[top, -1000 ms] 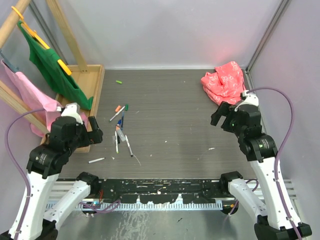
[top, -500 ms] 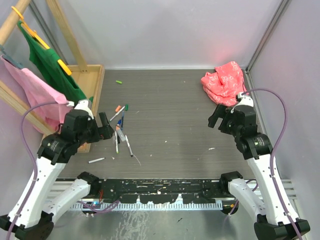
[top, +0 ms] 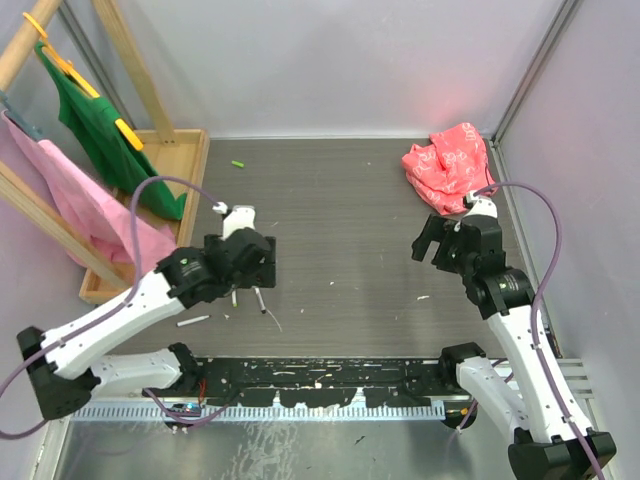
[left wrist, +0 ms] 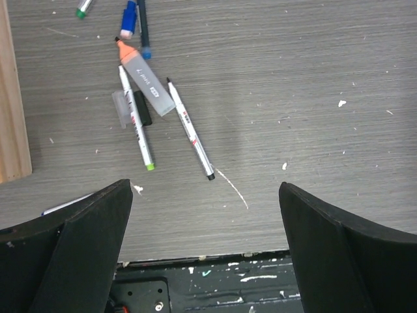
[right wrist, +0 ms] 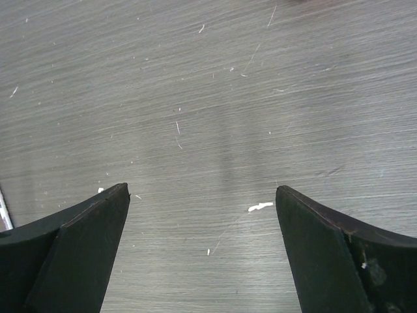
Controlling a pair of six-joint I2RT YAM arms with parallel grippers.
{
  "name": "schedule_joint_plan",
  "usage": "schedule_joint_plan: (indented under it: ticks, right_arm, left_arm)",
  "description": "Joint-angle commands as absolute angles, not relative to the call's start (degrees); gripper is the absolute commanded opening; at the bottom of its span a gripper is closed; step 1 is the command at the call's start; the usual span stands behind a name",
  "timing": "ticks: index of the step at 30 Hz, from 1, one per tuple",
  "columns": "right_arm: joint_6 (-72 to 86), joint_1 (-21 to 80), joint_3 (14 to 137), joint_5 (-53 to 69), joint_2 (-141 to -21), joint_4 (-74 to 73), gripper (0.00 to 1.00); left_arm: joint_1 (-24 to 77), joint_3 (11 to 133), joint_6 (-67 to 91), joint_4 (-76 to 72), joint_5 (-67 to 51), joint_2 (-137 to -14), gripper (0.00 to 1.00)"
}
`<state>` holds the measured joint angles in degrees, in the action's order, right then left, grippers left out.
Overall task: Insert the pens into the pen caps
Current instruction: Pick up the pen from the center of the board.
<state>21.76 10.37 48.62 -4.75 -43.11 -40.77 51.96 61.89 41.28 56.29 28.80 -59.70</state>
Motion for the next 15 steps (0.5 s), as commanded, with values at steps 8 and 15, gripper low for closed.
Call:
schedule_joint_plan:
  ticks: [8,15]
  right_arm:
    - [21.2,10.1,45.6,-3.5,-43.3,-35.8,0.99]
    - [20.7,10.2,44.7,-2.8,-43.0,-35.3,0.96]
  left_arm:
    - [55.2,65.4,47.5,47.5,34.7,-74.8,0.86]
    - [49.9,60.8,48.7,44.5,28.8,-76.7,0.74]
